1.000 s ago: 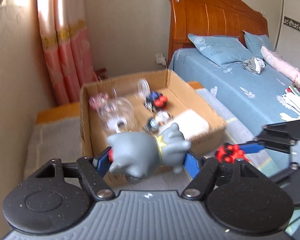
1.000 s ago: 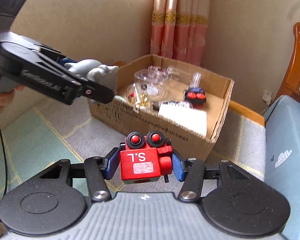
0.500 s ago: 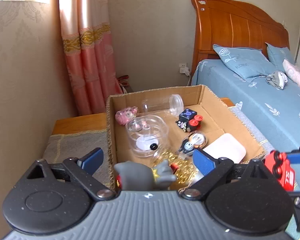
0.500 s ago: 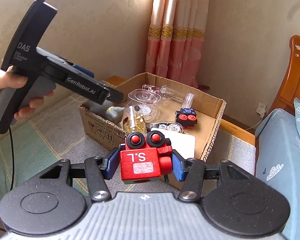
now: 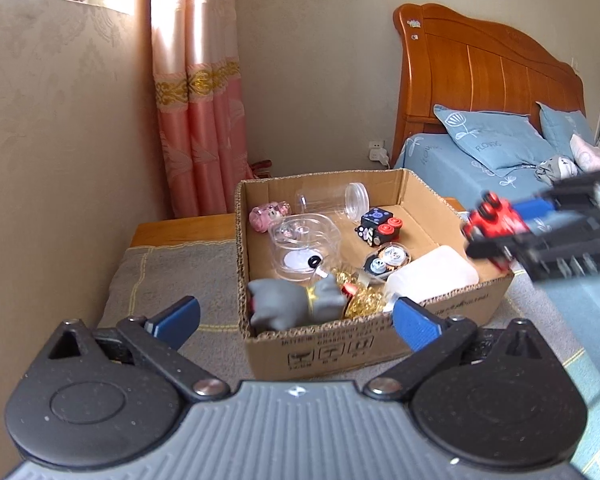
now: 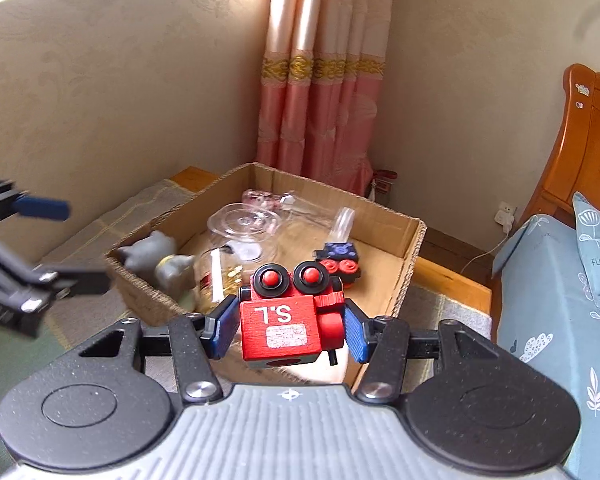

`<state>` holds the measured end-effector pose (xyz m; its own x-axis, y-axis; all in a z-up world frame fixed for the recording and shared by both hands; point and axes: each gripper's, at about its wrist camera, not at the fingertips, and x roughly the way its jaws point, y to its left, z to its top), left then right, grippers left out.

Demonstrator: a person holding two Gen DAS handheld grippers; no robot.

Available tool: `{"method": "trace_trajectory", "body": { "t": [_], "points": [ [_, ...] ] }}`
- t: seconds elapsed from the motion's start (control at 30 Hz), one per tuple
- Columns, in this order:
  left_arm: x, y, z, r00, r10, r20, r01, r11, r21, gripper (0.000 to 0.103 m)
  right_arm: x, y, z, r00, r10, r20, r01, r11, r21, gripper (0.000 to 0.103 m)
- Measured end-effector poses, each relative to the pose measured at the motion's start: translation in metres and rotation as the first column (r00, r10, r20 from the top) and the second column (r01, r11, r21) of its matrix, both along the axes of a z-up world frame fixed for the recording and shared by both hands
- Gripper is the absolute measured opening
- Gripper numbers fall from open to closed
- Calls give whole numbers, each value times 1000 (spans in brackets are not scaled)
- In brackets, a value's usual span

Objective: Organize rigid objects
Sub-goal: 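Carry both toys into the box and open both tools to release them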

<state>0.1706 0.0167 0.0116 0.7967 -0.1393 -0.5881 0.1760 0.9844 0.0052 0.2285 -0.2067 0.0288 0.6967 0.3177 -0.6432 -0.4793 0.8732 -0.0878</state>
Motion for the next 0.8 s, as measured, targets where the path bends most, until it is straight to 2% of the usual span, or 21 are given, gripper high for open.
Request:
{"method": "trace_trajectory", "body": {
  "t": [0.27, 0.5, 0.57, 0.6, 0.8],
  "points": [
    [-10, 7, -6, 1000, 29, 1, -29, 1000, 3, 102, 58, 0, -18, 991, -103, -87, 101, 995, -19, 59],
    [-12, 12, -5, 999, 48, 14, -49, 999, 6, 102, 78, -8, -31, 974, -176, -140, 178, 984, -2, 62],
    [-12, 13, -5, 999, 48, 16, -48, 999, 1, 102, 77, -10, -30, 973, -192, -131, 195, 981, 8, 82],
    [-13, 14, -4, 999, 47, 17, -47, 999, -3, 102, 75, -11, -28, 973, -195, -123, 199, 980, 14, 86],
    [-17, 11, 1, 999, 42, 23, -42, 999, -17, 102, 52, -14, -15, 973, -209, -99, 213, 976, 32, 102]
  ]
}}
